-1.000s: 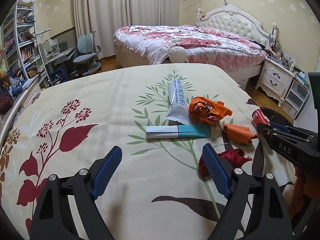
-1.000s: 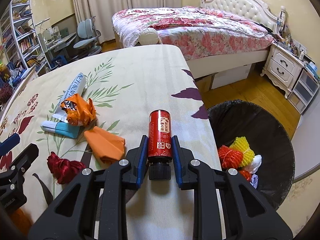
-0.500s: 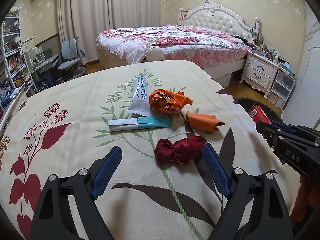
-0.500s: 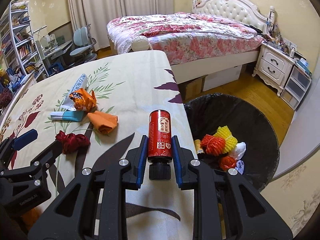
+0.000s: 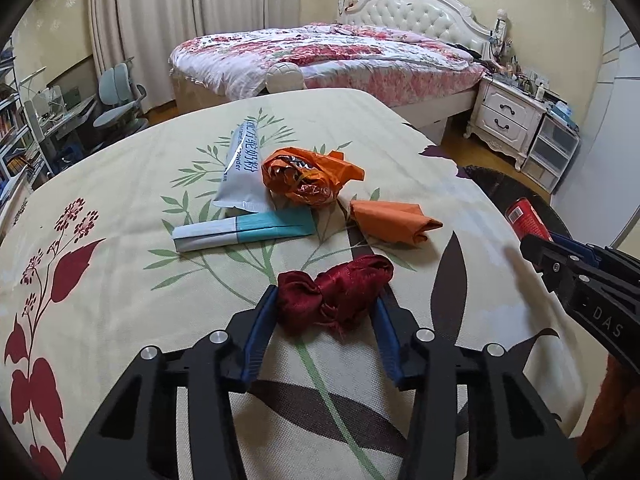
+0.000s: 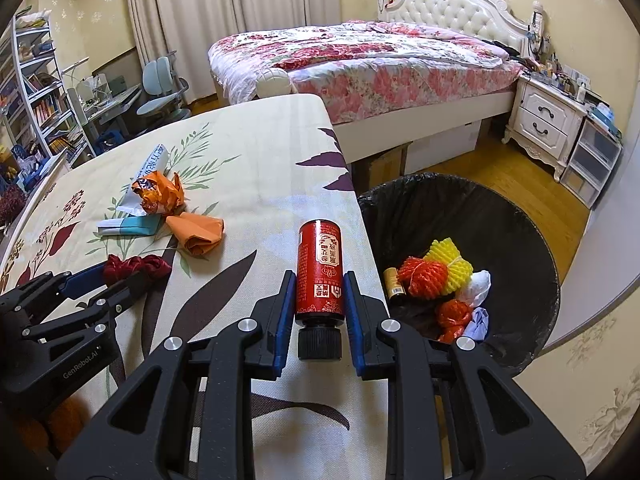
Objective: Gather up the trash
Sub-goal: 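Grasp the red spray can with the right tool while the left tool grasps the dark red cloth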
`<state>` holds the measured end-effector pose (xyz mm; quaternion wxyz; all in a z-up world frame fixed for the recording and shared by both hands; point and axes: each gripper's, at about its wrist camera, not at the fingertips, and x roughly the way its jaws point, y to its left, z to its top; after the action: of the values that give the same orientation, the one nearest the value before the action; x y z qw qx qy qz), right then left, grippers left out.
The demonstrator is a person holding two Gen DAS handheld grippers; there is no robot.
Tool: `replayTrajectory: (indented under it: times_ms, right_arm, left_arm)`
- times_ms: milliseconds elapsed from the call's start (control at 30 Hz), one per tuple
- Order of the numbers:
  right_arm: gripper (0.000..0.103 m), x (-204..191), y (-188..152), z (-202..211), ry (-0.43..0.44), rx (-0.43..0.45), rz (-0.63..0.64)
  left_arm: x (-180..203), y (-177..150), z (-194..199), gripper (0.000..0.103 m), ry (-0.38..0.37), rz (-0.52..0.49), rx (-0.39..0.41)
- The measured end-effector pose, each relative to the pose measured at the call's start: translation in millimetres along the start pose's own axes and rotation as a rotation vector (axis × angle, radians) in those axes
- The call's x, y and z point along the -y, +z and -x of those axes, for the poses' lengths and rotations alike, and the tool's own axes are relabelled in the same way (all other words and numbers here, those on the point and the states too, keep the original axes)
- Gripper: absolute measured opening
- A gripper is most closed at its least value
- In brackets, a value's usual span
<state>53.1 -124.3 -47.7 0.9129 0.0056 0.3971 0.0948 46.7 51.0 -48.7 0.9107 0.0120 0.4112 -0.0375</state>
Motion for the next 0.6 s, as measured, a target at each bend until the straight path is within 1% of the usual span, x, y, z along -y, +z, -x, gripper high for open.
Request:
replayTrajectory:
  times_ms: [167,333,600]
  right_arm:
    - [0.023,0,0,1,-0.001,0.006,-0.001]
    - [0.023,3,-2,7,-0.003,0.021,-0.008]
    - [0.023,12,0,18,-0.018,0.043,-0.022]
  left_arm:
    - [-1,-3,8,0.040,-0.016,0.006,0.022]
    - [0,-7,19,0.039,-0.017,0.007,0.045]
    - [0,-1,35,0.039,-0.024,0.022,0.091]
